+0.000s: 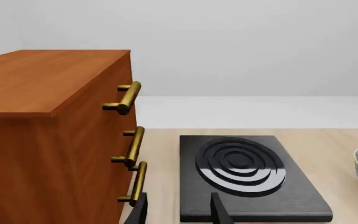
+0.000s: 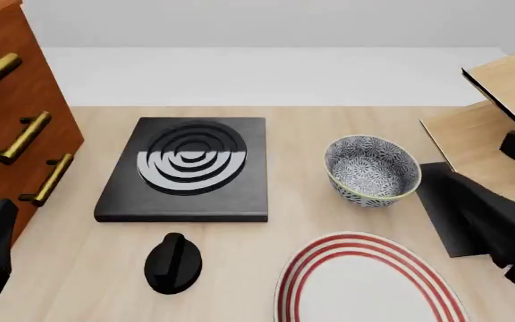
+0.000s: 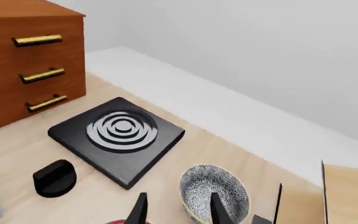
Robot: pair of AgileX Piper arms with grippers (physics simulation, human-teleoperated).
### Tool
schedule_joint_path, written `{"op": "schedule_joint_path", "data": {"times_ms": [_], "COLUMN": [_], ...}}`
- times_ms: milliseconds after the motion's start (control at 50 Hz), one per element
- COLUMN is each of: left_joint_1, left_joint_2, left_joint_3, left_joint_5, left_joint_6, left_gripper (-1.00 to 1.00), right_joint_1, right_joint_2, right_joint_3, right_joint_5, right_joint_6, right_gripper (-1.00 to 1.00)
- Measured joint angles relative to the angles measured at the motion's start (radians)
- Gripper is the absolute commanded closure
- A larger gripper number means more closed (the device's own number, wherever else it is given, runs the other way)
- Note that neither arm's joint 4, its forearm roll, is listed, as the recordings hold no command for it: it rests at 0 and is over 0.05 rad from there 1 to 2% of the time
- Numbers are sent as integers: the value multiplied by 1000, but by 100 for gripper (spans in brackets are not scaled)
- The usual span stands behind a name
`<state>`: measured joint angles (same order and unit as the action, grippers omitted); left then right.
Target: Pick up the cream cheese and put it in the bowl.
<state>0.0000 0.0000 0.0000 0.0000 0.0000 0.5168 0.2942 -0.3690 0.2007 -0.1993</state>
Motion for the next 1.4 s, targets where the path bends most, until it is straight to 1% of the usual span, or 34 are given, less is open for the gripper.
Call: {"op": "schedule_joint_path", "data": {"times_ms": [160,280,420,600,740,1000,1400], "left_joint_1": [0,0,0,0,0,0,0], "left_joint_2": [0,0,0,0,0,0,0], "left_joint_3": [0,0,0,0,0,0,0], "left_joint_5": [0,0,0,0,0,0,0], "left_joint_6": [0,0,0,0,0,0,0], "left_gripper": [-100,-100,-100,-100,-100,-100,-100], "right_joint_1": [179,290,388,497,562,655,755], "right_joint_2": [179,294,400,522,607,772,1017], "right_joint_3": [-61,-97,-132,-168,-186,-207,-269], "right_joint_5": [-9,-19,-30,-56,-88,-185,-307], "right_joint_6": [-43,-61,-73,-74,-70,-54,-31], "right_gripper": [-100,-100,-100,-100,-100,-100,-100]}}
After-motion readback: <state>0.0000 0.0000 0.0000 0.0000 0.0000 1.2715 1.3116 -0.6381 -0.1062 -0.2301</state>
